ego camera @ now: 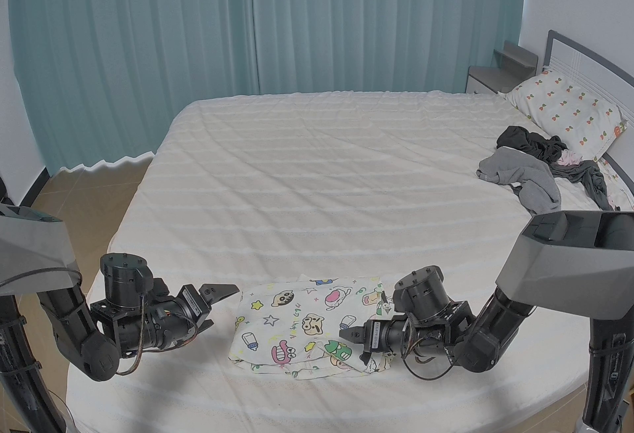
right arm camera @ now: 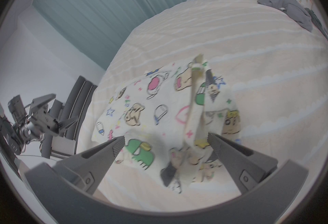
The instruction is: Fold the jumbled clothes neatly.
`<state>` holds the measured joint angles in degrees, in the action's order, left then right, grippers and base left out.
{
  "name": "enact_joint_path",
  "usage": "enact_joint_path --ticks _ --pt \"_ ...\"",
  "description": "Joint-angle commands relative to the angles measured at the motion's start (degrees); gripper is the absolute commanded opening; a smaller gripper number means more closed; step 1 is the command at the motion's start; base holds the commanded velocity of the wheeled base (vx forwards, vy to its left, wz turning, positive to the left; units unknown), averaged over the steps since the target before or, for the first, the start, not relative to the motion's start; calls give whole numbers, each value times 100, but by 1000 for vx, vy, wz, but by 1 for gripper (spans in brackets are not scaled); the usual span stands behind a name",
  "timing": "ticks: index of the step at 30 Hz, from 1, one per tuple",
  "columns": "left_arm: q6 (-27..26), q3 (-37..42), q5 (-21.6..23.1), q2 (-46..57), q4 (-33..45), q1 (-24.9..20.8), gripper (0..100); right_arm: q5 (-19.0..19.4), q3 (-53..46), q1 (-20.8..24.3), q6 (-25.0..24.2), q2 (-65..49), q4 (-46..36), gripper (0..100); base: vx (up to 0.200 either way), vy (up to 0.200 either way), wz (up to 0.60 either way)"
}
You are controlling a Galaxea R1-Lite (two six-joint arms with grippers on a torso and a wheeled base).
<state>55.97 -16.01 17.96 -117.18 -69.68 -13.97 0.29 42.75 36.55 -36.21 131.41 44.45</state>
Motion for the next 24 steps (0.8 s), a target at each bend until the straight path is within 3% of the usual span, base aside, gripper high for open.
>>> enact_joint_path --ticks 1,6,12,24 --pt "2 1 -3 2 -2 0 100 -29 -83 -412 8 -37 -33 100 0 0 0" --pt "2 1 -3 2 -2 0 100 -3 -303 -341 -36 -389 11 100 0 0 0" --pt "2 1 -3 2 -2 0 100 32 -417 212 -71 -749 -24 100 0 0 0" --pt "2 1 -3 2 -2 -9 100 41 -21 467 17 -46 -296 100 0 0 0"
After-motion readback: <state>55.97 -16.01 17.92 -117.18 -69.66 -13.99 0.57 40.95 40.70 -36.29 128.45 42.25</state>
